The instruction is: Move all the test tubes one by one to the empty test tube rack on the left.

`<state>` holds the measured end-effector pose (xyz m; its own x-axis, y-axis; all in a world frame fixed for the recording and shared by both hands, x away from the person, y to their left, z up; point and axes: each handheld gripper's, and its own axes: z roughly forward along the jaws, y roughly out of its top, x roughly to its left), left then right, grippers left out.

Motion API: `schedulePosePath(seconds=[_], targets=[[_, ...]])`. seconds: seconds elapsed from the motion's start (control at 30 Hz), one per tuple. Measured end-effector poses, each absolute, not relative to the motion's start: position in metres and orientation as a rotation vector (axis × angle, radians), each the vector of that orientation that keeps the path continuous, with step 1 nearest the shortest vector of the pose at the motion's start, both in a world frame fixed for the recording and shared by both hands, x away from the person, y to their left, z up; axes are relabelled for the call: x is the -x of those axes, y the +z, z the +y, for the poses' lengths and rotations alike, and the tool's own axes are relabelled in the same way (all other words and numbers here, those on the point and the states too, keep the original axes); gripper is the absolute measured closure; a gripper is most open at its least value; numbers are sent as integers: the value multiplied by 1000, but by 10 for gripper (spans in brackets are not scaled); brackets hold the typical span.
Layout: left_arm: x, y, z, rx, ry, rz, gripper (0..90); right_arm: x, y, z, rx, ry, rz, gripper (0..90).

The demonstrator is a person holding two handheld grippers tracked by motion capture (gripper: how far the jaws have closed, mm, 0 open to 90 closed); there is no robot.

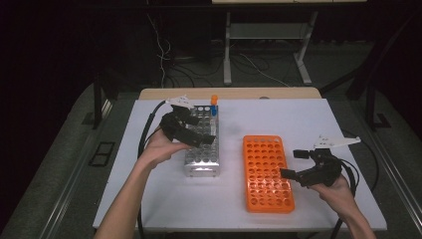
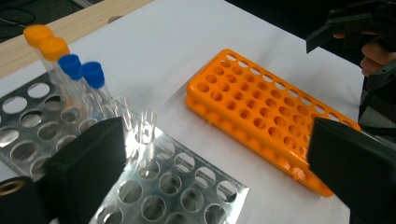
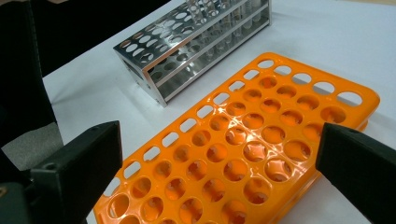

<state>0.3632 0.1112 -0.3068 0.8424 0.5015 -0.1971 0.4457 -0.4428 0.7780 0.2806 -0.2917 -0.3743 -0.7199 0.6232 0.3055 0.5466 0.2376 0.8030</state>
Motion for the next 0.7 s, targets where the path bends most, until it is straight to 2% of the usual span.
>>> schedulePosePath(seconds=[0.07,0.7], targets=[[-358,-309,113,-2099,88,699,0,-279,-375,-292,-1150,1514,2406,2],[-305,-355,145,-1952,132,744,0,-266,-392,-288,-1177,1493,2417,2]])
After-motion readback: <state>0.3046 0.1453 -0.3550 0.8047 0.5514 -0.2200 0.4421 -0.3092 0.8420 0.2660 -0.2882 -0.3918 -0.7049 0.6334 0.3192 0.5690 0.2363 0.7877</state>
